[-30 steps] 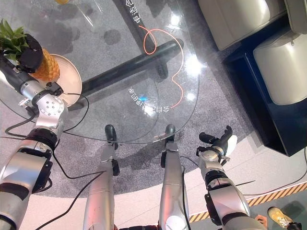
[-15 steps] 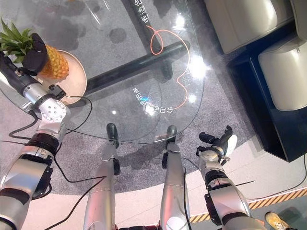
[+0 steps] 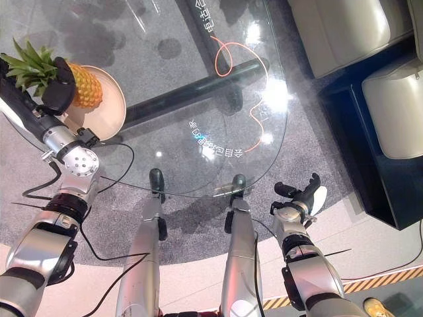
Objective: Pick up the fruit to the plate
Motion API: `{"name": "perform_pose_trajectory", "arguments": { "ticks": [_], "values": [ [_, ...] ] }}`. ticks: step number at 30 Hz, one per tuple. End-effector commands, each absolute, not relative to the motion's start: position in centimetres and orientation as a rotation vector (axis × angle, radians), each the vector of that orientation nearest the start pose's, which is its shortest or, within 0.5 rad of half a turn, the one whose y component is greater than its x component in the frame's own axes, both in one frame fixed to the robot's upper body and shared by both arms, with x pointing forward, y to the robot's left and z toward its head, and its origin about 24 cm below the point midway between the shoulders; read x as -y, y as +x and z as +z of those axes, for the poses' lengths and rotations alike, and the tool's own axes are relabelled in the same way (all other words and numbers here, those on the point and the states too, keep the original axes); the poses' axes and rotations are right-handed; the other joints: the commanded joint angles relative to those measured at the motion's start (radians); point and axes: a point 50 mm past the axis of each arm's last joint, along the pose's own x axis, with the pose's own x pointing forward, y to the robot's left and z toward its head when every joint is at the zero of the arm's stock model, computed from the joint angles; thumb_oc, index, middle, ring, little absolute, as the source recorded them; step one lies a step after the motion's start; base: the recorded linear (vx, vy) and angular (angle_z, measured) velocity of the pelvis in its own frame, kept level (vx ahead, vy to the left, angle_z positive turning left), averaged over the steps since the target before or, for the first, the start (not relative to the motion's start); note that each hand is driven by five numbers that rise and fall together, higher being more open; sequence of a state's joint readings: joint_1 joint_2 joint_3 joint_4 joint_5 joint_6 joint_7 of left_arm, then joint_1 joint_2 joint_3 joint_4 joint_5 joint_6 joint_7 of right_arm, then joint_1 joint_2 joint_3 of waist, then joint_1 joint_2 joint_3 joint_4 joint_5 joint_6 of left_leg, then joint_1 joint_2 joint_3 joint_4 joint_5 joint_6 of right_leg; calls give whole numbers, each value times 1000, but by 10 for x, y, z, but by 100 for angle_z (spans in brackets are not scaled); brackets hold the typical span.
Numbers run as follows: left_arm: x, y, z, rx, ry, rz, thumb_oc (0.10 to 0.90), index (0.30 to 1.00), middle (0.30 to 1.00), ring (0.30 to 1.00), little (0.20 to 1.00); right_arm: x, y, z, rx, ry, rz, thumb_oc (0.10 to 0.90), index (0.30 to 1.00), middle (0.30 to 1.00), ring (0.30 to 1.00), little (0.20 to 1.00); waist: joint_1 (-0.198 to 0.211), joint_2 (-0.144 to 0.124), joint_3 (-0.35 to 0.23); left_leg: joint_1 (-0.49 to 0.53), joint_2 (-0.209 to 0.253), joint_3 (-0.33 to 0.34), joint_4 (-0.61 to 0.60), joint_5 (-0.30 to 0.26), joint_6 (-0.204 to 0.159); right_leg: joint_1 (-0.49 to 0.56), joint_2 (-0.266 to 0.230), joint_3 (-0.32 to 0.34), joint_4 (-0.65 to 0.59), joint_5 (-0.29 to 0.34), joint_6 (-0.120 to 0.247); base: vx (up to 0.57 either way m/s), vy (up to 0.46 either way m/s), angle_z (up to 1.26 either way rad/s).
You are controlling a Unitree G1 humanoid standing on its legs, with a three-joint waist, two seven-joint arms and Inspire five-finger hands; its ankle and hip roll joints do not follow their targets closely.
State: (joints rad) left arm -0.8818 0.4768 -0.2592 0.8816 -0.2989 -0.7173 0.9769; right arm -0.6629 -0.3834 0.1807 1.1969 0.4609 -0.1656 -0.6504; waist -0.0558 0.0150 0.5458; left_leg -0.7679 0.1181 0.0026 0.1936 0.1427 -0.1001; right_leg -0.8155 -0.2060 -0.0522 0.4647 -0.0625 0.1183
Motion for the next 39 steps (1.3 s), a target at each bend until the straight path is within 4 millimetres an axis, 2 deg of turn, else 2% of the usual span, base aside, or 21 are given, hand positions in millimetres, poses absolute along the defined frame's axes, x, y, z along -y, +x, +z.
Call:
{"name": "perform_pose_trajectory", "arguments": {
  "ticks": [1,13,21,34,39],
  "values": [
    [-242,349,229,943,-161,805,800,900,900,900,900,294,306,7,-323,-163,-949,800,900,900,900,900,31,-21,-26,7,-27,20,136,-156,61,34,-8,-37,-108,95,-16,0,0,0],
    [-234,344,213,937,-151,778,800,900,900,900,900,296,299,1,-340,-149,-966,800,900,900,900,900,45,-18,-26,53,-24,12,124,-161,62,81,-13,-41,-113,89,-10,-5,-11,3],
    [-234,343,213,938,-137,764,800,900,900,900,900,295,293,-6,-354,-127,-977,800,900,900,900,900,51,-22,-26,94,-17,7,112,-153,58,121,-19,-47,-117,90,-9,-11,-28,0],
    [-241,340,191,858,-111,758,800,900,900,900,900,300,276,-21,-413,-140,-1008,800,900,900,900,900,59,-14,-26,282,-12,15,11,-125,47,305,-31,-52,-188,87,-2,0,0,0],
    [-246,340,163,708,-33,707,800,900,900,900,900,300,257,-40,-462,-133,-980,800,900,900,900,900,67,-11,-26,396,-9,21,-41,-115,44,420,-39,-61,-223,89,5,57,-13,1]
  ]
}}
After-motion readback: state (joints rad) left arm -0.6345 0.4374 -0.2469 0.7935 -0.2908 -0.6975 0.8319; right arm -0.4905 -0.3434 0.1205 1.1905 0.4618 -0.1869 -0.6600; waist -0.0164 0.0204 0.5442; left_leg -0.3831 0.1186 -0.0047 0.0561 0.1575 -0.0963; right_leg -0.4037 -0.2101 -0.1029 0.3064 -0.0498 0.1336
